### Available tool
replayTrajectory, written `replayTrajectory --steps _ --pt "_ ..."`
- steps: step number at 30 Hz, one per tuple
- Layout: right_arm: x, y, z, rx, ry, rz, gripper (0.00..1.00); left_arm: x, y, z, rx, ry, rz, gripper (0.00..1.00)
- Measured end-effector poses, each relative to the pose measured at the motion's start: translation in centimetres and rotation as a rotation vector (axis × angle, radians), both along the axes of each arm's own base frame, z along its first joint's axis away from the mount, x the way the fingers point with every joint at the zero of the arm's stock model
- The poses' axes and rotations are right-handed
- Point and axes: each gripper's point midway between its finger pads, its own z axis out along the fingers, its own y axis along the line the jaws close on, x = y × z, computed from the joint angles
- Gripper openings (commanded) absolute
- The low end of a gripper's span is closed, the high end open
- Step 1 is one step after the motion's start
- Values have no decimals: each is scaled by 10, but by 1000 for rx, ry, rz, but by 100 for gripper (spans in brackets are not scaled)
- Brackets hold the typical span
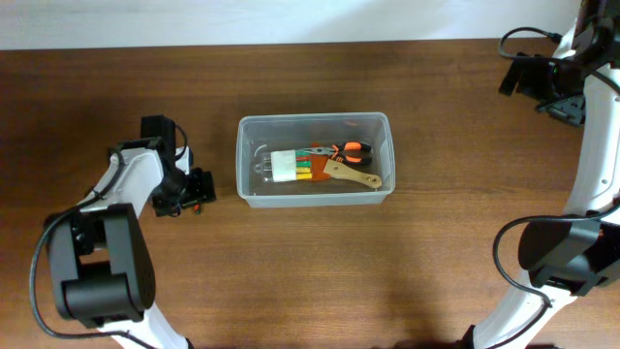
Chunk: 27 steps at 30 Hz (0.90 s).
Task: Pack container
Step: 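Move the left gripper to the red-handled pliers and grasp them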
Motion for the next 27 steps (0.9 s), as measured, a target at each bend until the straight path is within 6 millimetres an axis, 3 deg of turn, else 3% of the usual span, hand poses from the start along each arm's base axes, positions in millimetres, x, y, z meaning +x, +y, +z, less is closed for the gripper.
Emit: replayTrajectory --steps 11,21,27 --pt "0 0 0 0 0 1 98 7 9 -8 52 4 42 60" --pt "1 0 0 -1 -4 0 98 7 15 -9 89 6 49 60" --pt "2 -1 1 -2 -11 -2 98 7 20 -10 116 6 52 42"
